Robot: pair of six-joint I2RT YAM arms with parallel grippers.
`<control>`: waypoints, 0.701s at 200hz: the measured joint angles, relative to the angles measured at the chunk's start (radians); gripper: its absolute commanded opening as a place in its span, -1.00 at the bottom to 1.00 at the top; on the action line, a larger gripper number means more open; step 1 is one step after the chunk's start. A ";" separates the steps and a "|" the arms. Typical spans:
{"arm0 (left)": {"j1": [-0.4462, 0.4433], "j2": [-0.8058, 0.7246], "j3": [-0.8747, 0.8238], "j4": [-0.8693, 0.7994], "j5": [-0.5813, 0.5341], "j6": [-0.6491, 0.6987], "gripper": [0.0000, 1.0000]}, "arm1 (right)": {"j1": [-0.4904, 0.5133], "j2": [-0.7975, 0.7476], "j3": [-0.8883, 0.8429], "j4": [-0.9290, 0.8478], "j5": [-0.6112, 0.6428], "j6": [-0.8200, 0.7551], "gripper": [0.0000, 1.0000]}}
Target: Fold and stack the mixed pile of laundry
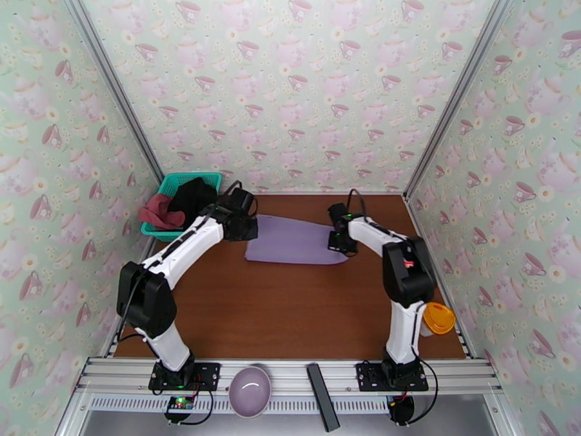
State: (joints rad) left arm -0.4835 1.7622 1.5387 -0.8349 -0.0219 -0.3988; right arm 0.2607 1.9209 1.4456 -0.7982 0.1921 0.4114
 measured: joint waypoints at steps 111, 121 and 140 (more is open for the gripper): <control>-0.224 0.505 0.408 0.119 0.280 -0.093 -1.00 | -0.046 -0.066 0.054 -0.021 -0.113 -0.211 -1.00; -0.225 0.543 0.435 0.112 0.280 -0.096 -1.00 | -0.046 -0.066 0.057 -0.021 -0.124 -0.214 -1.00; -0.224 0.603 0.473 0.087 0.277 -0.096 -1.00 | -0.046 -0.066 0.058 -0.024 -0.136 -0.215 -1.00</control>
State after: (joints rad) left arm -0.7074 2.3653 2.0113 -0.7479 0.2546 -0.4946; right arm 0.2146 1.8553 1.5032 -0.8223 0.0563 0.1967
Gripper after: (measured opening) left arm 0.049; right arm 0.058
